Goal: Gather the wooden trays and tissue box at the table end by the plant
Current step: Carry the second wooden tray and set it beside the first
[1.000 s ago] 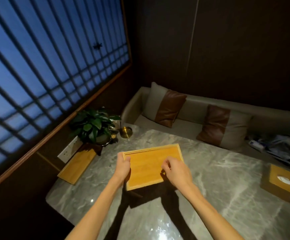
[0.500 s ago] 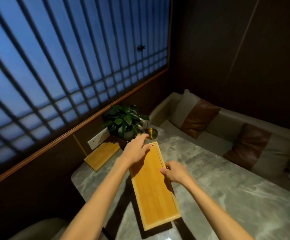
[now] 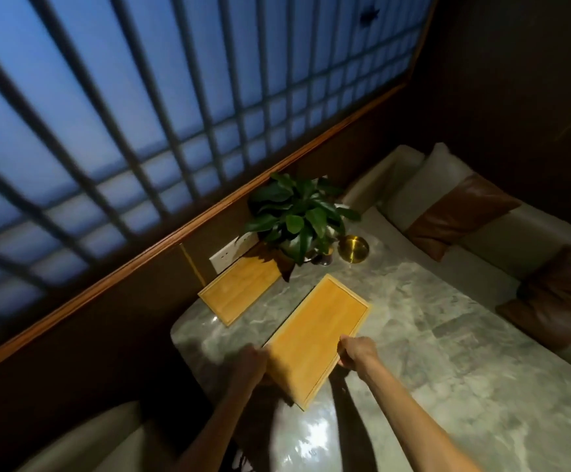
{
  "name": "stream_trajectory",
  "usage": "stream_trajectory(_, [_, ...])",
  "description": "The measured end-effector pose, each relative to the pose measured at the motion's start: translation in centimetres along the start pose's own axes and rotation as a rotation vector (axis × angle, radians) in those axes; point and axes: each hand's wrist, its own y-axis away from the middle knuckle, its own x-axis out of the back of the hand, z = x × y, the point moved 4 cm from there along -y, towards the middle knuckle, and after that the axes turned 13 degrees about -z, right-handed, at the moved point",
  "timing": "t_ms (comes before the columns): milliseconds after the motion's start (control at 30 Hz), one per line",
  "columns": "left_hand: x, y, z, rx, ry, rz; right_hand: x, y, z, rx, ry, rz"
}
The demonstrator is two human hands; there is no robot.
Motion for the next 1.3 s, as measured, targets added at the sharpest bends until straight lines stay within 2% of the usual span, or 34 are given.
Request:
stream_trajectory(33, [1.0,-1.1,-0.2,-0.015,0.06,-0.039,-1.5,-1.0,-0.5,-0.031,-0.001,-0.008])
stream_trajectory(133, [4.5,-4.5,-1.6,0.046,0.159,0.099,-5.1,-3.9,-1.9,-0.088,0.046,0.026])
stream_trajectory(233, [5.6,-7.4,-3.1,0.15,0.254,0.101,-7.5,-6.1,-2.9,-0.16,0.118,0.074])
stream_trajectory(367, [7.1,-10.8,-4.7,0.235,0.232,0.202,-9.4,-8.1,-3.8,-0.23,0.232,0.113])
stream_trajectory(467, [7.4,-12.3,-5.1,0.242,0.243,0.212,-10.0,-8.9,-4.2,-0.254,0.317,0.18])
stream_trajectory(733, [9.0,-13.2,-4.4,0.279,0.206,0.211,-11.5,-10.7,-2.9,-0.101,0.288,0.353])
stream_trajectory(967, [9.7,-14.0,-4.8,0.274,0.318,0.125,-12.2,-11.7,-3.8,-0.024,0.328,0.329])
stream_trajectory(1300, [10.3,-14.7,-5.2,0.255,0.514,0.157,-12.3,-12.6,-4.9,0.043,0.354,0.333])
